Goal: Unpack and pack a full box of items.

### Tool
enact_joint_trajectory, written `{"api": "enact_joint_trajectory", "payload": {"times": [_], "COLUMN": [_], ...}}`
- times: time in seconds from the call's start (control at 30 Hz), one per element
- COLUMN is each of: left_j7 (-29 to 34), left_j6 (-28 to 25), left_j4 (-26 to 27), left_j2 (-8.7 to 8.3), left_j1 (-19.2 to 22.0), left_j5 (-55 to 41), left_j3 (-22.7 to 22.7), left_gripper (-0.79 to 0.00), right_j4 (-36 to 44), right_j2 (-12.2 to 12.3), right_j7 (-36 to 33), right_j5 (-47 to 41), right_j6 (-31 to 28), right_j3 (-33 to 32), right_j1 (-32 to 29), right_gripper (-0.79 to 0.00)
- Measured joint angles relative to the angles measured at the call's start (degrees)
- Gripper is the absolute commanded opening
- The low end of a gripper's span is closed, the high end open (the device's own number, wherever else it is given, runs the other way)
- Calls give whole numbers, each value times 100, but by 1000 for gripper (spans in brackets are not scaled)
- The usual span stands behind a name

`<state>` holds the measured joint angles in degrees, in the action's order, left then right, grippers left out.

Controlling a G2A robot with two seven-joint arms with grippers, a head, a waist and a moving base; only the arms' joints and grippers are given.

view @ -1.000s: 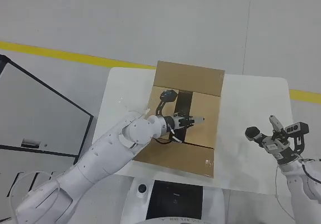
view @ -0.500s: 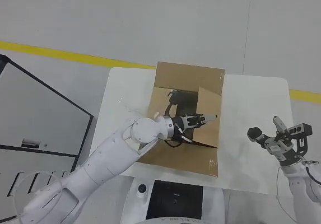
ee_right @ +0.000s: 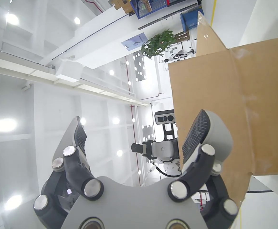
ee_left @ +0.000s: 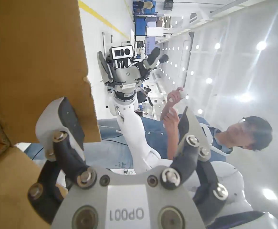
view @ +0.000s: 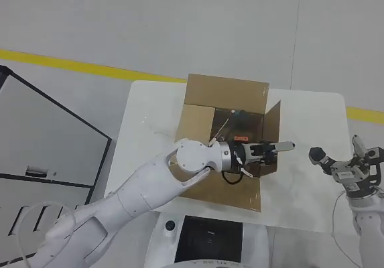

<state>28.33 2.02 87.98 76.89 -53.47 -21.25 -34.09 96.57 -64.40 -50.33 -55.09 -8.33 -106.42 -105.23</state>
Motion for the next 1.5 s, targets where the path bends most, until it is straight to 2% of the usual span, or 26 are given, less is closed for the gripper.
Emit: {"api": "enact_joint_trajectory", "payload": {"times": [0.2,0.43,0.67,0.8,1.0,1.23,1.5], "left_j7": [-17,40,86,182,192,304,246], "left_j6": [-256,-568,-628,-592,-410,11,449], "left_j4": [-519,-1233,-1641,-1665,-1296,-319,693], "left_j2": [271,573,714,701,592,272,42], "left_j1": [153,246,305,278,168,-372,-990], "left_j5": [-229,-553,-484,-459,-318,-115,120], "left_j3": [339,587,583,424,20,-848,-1569], "left_gripper": [0,0,0,0,0,0,0], "right_j4": [418,789,810,758,481,2,-558], "right_j2": [3,-30,-48,-51,-69,-95,-125], "right_j7": [-18,130,540,780,1102,1347,1426], "right_j5": [-39,189,876,1264,1688,2222,2484], "right_j6": [140,151,315,393,430,422,341], "right_j3": [-246,-148,199,321,578,1057,1430], "right_j1": [-182,-413,-420,-413,-311,116,530], "right_gripper": [0,0,0,0,0,0,0]}}
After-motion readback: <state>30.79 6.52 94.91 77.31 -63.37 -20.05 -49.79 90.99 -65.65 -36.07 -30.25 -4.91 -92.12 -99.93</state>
